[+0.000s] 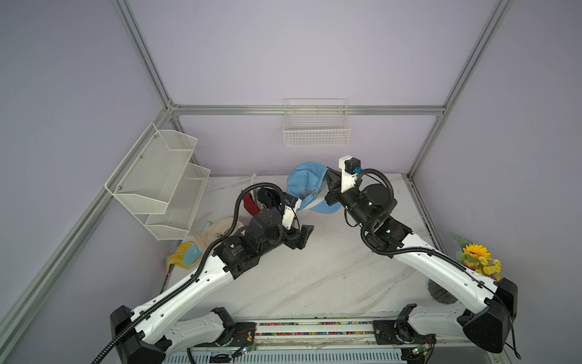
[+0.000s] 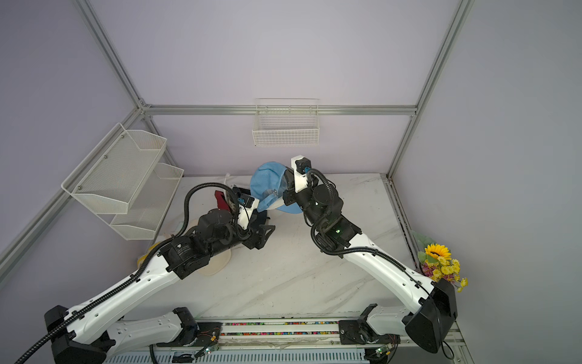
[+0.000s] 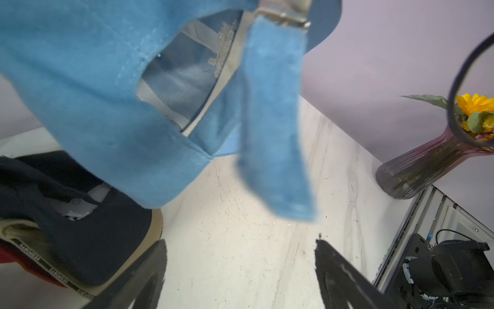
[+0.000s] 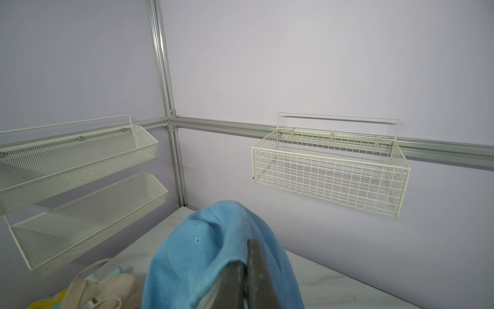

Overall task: Open the adjustable buckle of the baseball cap
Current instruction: Open the adjustable buckle on the baseball cap, then pull the adjustable strap on the baseball cap.

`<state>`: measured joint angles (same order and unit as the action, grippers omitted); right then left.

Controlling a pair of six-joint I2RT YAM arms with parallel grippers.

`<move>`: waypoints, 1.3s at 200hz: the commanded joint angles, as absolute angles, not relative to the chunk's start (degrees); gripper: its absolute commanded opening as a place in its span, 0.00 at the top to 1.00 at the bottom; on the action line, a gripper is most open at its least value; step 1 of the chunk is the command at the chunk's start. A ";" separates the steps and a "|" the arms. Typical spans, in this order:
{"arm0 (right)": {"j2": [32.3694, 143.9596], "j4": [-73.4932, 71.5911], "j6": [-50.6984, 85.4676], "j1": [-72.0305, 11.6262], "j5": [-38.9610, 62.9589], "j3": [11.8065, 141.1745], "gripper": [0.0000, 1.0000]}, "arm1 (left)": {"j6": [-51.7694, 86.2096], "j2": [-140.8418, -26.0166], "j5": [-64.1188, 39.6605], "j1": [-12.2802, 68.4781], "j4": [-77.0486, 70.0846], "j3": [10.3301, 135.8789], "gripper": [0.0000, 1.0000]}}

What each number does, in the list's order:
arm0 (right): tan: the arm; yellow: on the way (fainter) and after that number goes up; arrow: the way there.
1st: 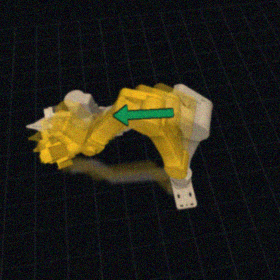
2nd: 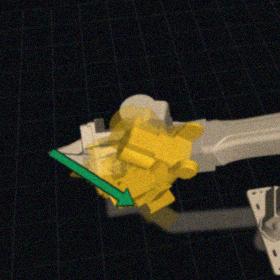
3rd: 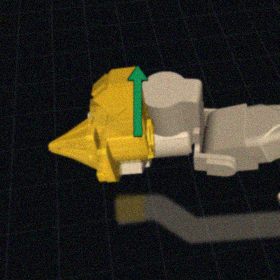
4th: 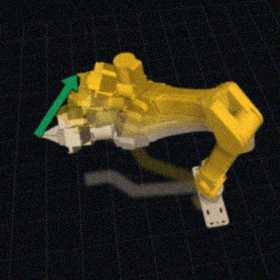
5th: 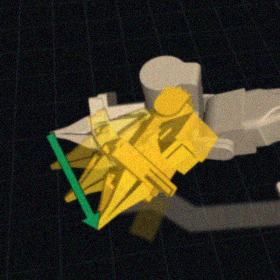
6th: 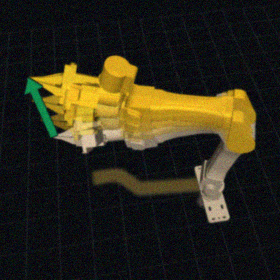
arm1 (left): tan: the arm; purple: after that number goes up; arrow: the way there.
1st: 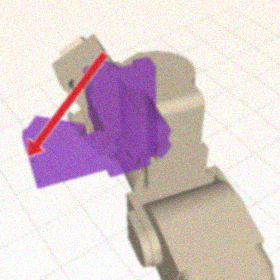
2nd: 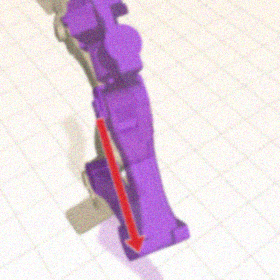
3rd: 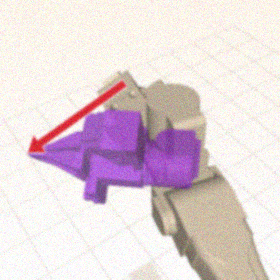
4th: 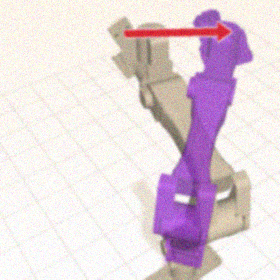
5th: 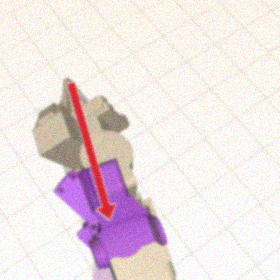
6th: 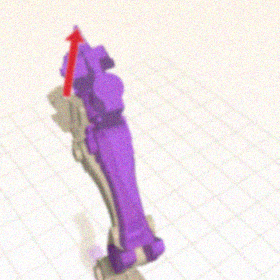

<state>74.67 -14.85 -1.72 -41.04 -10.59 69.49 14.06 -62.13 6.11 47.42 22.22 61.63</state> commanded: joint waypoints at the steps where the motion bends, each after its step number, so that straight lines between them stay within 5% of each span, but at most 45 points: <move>1: 75.54 -13.49 -0.17 -41.05 -8.79 72.10 1.00 | 8.35 -61.26 15.33 51.13 17.14 62.58 0.12; 69: 76.34 -9.24 1.55 -41.04 -7.94 75.12 1.00 | -3.00 -59.77 31.98 59.51 6.18 59.51 0.11; 260: 70.41 -7.06 5.51 -43.45 -4.90 73.27 1.00 | -8.94 -63.53 36.87 59.50 -0.69 60.35 0.18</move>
<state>72.75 -6.87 4.08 -42.83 -5.30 73.80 -7.35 -64.82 34.24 59.33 3.57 60.05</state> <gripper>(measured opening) 0.048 0.828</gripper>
